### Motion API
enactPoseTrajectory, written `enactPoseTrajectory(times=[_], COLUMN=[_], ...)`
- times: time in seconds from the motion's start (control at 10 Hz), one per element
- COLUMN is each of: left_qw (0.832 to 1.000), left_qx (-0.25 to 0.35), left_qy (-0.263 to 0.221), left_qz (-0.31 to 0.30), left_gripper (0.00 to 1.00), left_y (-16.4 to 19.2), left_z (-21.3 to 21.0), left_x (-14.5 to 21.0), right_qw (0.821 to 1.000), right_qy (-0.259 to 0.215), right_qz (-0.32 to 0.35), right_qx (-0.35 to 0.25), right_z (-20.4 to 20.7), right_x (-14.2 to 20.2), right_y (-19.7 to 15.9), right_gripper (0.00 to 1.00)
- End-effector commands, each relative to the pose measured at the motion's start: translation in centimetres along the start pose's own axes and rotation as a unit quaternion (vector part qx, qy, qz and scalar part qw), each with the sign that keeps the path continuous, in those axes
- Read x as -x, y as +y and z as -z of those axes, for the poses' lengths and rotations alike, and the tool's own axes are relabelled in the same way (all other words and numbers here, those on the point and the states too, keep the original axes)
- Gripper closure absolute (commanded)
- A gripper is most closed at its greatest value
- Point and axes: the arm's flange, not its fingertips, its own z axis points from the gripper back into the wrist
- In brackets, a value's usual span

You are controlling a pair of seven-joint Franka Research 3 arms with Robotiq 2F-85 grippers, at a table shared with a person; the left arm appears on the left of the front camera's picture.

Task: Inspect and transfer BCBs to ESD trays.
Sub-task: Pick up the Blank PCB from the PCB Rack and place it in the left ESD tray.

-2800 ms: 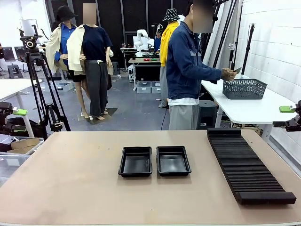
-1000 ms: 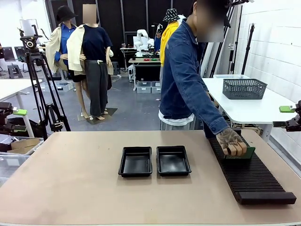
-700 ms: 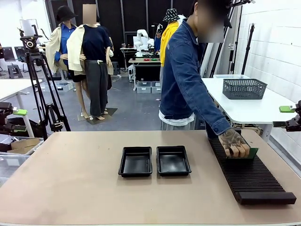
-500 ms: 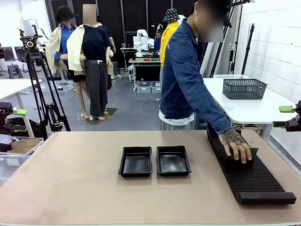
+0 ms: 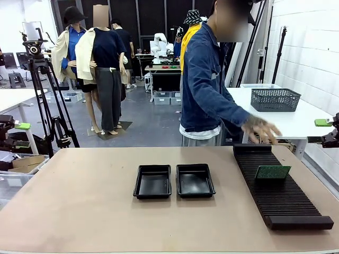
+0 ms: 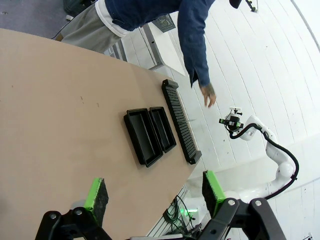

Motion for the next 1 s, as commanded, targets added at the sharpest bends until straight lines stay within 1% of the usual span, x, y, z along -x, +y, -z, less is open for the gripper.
enactPoseTrajectory(times=[0.0, 0.9], left_qw=[1.000, 1.000], left_qx=[-0.003, -0.003], left_qy=[0.000, 0.000], left_qz=[0.001, 0.001], left_gripper=[0.00, 0.00], left_y=[-0.03, -0.03], left_z=[-0.16, -0.16], left_x=[0.00, 0.00], right_qw=[1.000, 1.000], right_qy=[0.000, 0.000], right_qz=[0.000, 0.000], right_qx=[-0.002, -0.002], right_z=[0.03, 0.03], right_x=[0.03, 0.03], right_y=[-0.01, -0.01], right_gripper=[0.00, 0.00])
